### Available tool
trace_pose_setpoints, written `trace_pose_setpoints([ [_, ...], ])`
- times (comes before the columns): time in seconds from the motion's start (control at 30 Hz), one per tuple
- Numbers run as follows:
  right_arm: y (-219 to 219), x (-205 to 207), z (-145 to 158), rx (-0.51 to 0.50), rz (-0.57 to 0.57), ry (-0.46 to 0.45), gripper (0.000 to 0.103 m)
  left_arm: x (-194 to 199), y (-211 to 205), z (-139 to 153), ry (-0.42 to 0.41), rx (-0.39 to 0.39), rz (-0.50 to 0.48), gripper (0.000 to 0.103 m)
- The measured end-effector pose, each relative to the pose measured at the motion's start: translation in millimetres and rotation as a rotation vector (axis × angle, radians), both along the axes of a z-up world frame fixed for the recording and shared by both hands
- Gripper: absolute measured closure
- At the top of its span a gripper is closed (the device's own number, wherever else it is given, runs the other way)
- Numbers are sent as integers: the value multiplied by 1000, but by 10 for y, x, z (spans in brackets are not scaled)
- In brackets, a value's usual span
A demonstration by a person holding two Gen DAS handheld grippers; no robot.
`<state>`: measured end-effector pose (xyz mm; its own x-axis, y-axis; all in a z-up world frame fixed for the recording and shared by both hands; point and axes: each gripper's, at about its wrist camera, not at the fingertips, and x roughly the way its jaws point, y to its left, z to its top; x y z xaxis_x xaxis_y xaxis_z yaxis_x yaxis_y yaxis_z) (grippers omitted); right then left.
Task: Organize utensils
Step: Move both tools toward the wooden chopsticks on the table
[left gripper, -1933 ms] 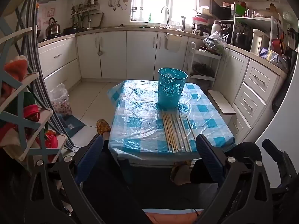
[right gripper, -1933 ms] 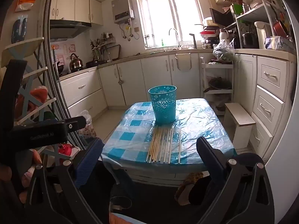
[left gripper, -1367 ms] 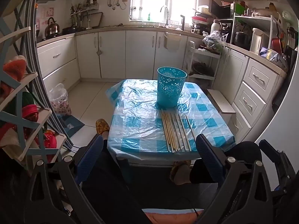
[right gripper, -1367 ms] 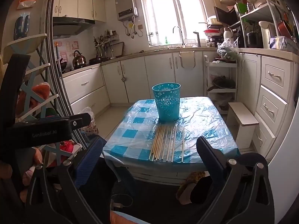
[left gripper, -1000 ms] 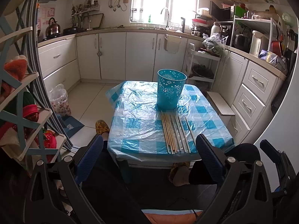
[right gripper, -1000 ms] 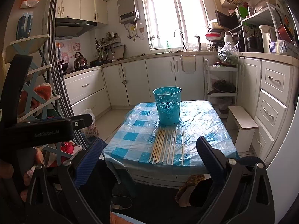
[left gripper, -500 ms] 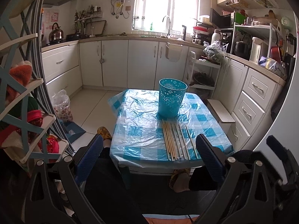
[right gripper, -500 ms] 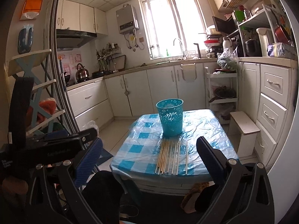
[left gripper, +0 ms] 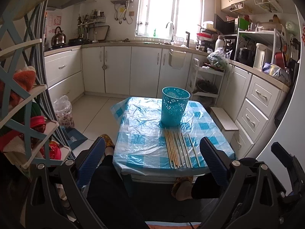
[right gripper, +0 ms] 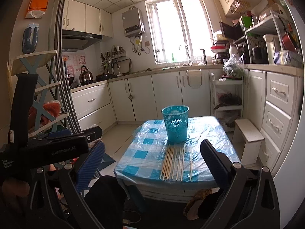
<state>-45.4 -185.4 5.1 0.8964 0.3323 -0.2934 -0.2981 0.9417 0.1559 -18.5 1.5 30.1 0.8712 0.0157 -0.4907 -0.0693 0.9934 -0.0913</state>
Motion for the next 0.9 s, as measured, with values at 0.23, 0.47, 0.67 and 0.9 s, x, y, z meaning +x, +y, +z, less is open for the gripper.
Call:
trace_pose_setpoints([
  [0.23, -2, -44, 59, -5, -6, -21, 7, -73, -23, 97, -29, 3, 2, 8],
  [0.47, 0, -71, 74, -4, -2, -30, 7, -125, -11, 147, -43, 4, 5, 8],
  [0.67, 3, -90, 74, -1, 0, -32, 7, -144, -27, 150, -44, 7, 2, 8],
  [0.9, 14, -114, 80, -3, 2, -39, 7, -153, -30, 158, -47, 8, 2, 8],
])
